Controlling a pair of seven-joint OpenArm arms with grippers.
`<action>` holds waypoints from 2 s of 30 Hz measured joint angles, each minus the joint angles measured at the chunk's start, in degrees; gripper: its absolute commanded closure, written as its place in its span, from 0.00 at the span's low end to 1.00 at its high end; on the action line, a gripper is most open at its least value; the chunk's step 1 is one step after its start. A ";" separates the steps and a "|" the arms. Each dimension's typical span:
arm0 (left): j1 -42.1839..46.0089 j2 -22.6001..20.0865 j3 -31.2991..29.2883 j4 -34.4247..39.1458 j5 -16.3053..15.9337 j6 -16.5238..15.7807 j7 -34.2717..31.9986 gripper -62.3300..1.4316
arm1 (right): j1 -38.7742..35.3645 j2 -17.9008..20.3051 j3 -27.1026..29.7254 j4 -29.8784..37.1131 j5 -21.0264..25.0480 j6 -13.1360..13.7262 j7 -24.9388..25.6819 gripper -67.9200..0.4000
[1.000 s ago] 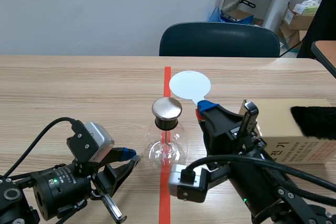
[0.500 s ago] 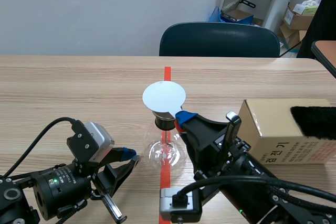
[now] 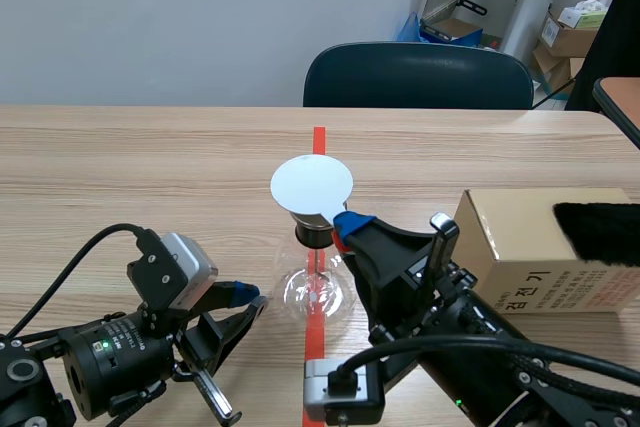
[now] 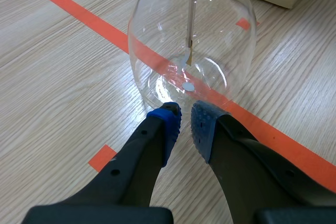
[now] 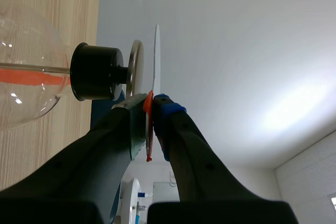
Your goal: Do the electroscope experiment
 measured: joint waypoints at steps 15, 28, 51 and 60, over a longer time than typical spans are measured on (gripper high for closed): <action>0.00 0.00 0.00 0.00 -0.02 0.00 0.26 0.82 | 0.00 0.00 0.00 0.00 0.04 0.02 -14.53 0.98; 0.00 0.00 0.00 0.00 -0.02 0.00 0.35 0.82 | 0.00 0.00 0.00 0.00 0.26 0.00 -43.58 0.98; 0.00 0.00 0.00 0.00 -0.02 0.00 0.35 0.82 | -1.86 0.17 0.00 0.26 0.26 -0.02 -32.28 0.98; 0.00 0.00 0.00 0.00 -0.02 0.00 0.35 0.82 | -2.23 0.15 0.00 2.08 0.22 -0.02 -17.57 0.98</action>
